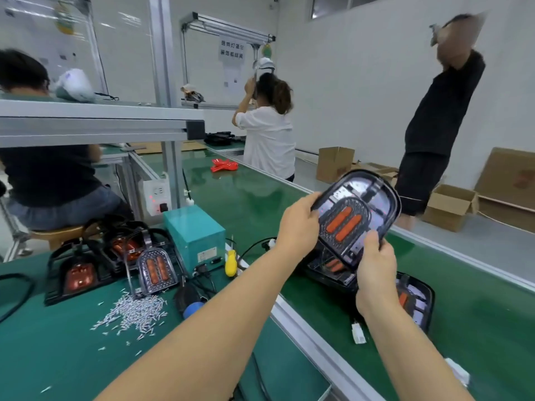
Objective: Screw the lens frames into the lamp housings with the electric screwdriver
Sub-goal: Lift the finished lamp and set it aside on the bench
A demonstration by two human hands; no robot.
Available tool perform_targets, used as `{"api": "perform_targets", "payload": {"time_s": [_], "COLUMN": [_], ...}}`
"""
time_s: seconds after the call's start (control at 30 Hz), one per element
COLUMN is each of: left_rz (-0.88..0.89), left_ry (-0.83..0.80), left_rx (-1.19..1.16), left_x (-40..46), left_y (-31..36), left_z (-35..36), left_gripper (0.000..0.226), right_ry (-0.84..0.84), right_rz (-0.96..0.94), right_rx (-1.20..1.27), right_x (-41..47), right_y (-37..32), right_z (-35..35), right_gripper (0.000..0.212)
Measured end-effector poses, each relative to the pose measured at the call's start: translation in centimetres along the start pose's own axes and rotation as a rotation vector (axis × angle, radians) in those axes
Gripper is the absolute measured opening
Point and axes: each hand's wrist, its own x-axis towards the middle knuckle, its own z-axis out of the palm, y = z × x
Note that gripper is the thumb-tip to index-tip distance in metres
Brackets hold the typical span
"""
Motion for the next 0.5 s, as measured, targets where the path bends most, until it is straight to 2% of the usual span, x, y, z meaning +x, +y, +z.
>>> {"api": "perform_targets", "payload": {"time_s": [0.1,0.23,0.27,0.3,0.43,0.5], "left_rz": [-0.040,-0.113,-0.121,-0.127,-0.113,-0.051], "left_ry": [-0.070,-0.110,-0.126,-0.144,-0.213,-0.224], "left_rx": [0.052,0.124,0.157,0.197,0.451,0.623], "left_x": [0.4,0.9,1.0,1.1,0.9,0.5], "left_y": [-1.2,-2.0,-2.1,-2.2,-2.7,-3.4], "left_z": [1.6,3.3,3.7,4.0,5.5,5.9], "left_gripper": [0.038,0.035,0.034,0.033,0.034,0.039], "right_ry": [0.037,0.020,0.019,0.020,0.039,0.042], "right_rz": [0.032,-0.039,-0.060,-0.076,-0.064,-0.014], "right_rx": [-0.260,-0.582,-0.642,-0.695,-0.816,-0.849], "right_x": [2.2,4.4,4.8,5.1,6.4,6.8], "right_y": [0.7,1.0,1.0,1.1,1.9,2.2], "right_z": [-1.8,-3.5,-3.7,-3.8,-4.5,-4.7], "right_gripper": [0.040,0.028,0.034,0.040,0.031,0.038]}}
